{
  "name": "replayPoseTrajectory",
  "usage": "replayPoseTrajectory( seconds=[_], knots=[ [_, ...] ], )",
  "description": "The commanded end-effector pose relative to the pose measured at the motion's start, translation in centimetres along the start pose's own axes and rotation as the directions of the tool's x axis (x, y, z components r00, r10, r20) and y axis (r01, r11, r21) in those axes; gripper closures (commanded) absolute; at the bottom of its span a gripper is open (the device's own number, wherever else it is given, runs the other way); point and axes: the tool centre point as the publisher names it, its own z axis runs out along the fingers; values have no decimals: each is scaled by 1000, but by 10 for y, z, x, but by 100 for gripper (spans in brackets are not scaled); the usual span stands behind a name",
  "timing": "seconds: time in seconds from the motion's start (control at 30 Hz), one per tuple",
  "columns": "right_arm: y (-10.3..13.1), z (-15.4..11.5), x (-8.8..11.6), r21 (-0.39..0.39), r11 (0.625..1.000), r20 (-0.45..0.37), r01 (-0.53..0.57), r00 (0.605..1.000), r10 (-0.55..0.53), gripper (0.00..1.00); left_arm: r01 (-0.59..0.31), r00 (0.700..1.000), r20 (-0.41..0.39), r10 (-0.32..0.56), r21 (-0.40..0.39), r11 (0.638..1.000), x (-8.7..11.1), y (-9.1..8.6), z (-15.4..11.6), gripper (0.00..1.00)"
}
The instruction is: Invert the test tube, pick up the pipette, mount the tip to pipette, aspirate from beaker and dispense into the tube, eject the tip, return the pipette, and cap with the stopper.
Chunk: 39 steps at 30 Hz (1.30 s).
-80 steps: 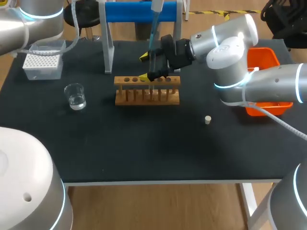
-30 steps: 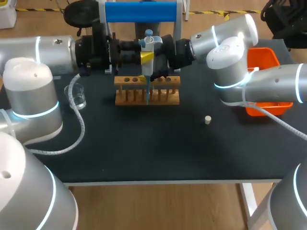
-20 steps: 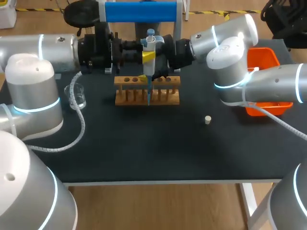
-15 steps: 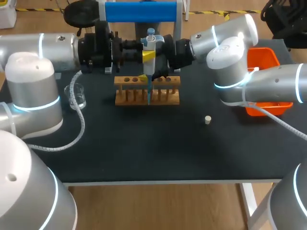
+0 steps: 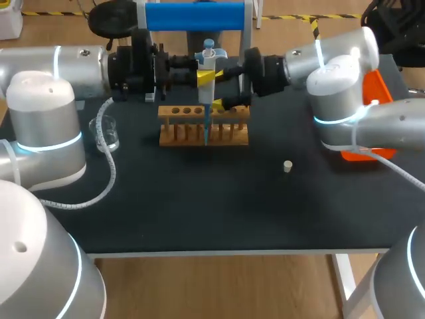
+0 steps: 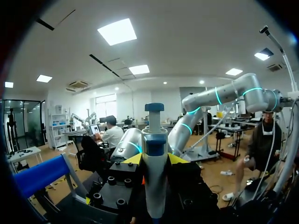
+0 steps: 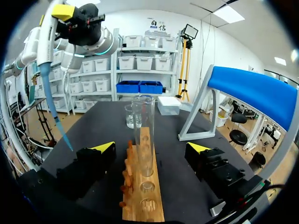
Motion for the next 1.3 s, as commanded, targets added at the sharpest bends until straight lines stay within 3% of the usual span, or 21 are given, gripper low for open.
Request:
replayPoseTrajectory(
  seconds=[0.03,0.37,0.6,0.9,1.3],
  knots=[
    [-1,-32,12,-83,997,-3,2,1000,-2,0,-1,1000,1,1,2,1000,0,0,1,100],
    [29,-93,54,-202,977,-3,75,997,-78,0,-1,1000,1,1,2,1000,0,0,1,100],
    [61,-119,81,-298,953,-14,53,998,-59,0,-1,1000,1,1,2,1000,0,0,1,100],
    [89,-121,113,-324,946,-89,10,995,-41,0,-1,1000,1,1,2,1000,0,0,1,100],
    [117,-96,140,-336,942,-155,-17,987,-38,0,-1,1000,1,1,2,1000,0,0,1,100]
  ],
)
